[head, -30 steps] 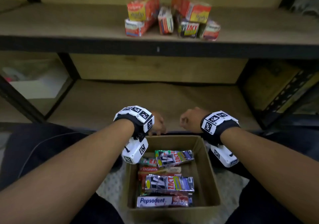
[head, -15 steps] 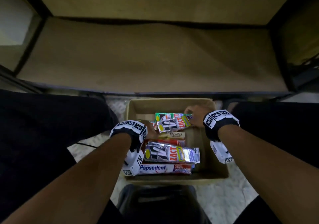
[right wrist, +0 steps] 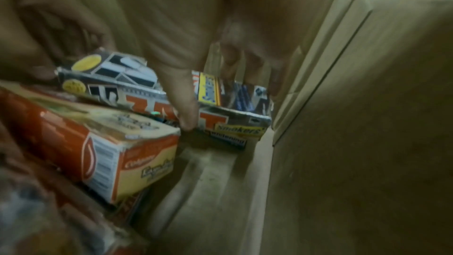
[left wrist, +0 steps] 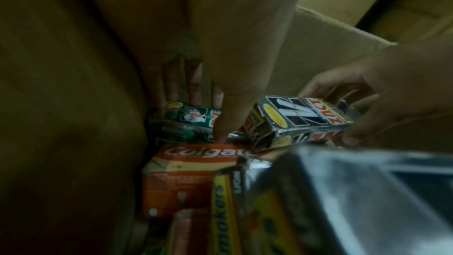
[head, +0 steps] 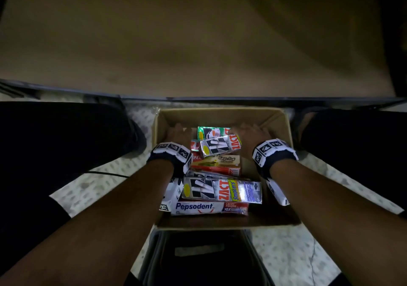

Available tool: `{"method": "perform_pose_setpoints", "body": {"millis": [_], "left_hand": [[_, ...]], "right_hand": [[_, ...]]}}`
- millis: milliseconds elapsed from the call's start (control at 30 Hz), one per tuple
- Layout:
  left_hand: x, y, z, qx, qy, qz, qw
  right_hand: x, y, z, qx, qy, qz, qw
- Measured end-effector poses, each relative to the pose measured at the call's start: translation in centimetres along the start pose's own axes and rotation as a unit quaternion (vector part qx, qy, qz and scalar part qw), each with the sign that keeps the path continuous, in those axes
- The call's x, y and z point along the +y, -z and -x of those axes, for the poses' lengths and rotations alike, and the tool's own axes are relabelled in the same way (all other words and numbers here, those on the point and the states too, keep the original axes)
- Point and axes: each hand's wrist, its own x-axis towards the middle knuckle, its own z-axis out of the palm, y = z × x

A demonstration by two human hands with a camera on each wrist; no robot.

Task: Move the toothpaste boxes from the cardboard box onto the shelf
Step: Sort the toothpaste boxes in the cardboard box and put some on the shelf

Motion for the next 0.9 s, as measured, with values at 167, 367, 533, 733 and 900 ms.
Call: {"method": "perform_pose_setpoints", "body": {"millis": [167,367,533,733,900], "left_hand": [[-0.1,0.4,-0.7,-0.023,-0.036,-0.047,0.998],[0.0,1.4,-0.7,-0.008,-0.057,-0.090,0.994],[0.1,2.0,-0.4,-0.022,-0.060,-0.061,0.996],[1.0,4.1,2.4,0.041,-0.094,-0.156,0.982],[1.6,5.6,4.2,0.064,-0.092,-0.192,0.975]], "right_hand": [[0.1,-0.2,-0.1,0.018,0.006,-0.027,0.999],[1.3,-0.8,0.1,0.010,-0.068,-0.133,0.989],[1.6,-1.0,0.9,0.013,-0.098,-0.166,0.981],[1.5,0.0,3.4,-0.014,-0.120,-0.236,0.964],[1.0,0.3,5.0,-0.029,-0.141,-0.271,0.952]]}}
